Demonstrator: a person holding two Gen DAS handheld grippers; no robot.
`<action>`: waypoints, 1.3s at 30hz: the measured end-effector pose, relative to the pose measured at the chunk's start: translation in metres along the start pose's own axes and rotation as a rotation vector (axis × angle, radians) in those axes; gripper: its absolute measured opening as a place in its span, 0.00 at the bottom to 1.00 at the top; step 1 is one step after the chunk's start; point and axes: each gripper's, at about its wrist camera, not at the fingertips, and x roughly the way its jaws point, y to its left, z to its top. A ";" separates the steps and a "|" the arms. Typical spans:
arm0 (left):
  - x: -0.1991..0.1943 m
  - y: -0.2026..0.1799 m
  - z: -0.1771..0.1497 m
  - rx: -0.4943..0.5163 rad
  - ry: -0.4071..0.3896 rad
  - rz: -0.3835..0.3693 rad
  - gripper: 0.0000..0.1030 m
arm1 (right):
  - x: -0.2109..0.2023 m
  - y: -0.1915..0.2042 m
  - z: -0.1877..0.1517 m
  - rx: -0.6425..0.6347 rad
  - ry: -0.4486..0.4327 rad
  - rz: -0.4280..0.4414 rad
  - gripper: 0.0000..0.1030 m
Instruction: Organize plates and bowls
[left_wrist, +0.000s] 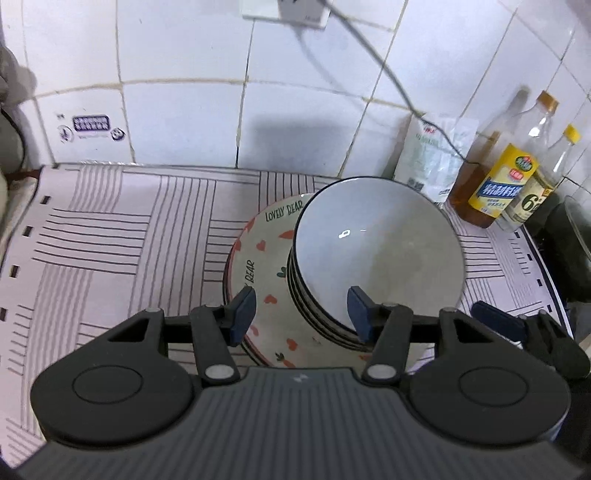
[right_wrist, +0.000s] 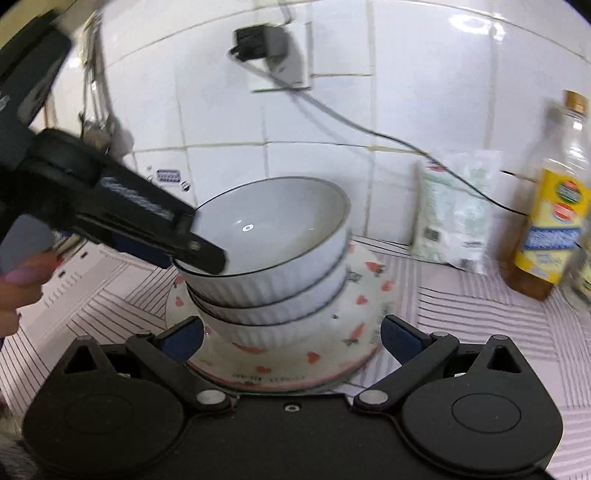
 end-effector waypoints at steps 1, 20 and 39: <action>-0.007 -0.002 -0.001 0.010 -0.009 0.011 0.53 | -0.005 -0.001 0.000 0.006 0.005 -0.008 1.00; -0.137 -0.021 -0.025 0.048 -0.120 0.082 0.94 | -0.109 0.009 0.022 0.049 0.004 -0.090 1.00; -0.220 -0.039 -0.066 0.057 -0.115 0.213 0.96 | -0.202 0.028 0.030 0.051 0.108 -0.260 1.00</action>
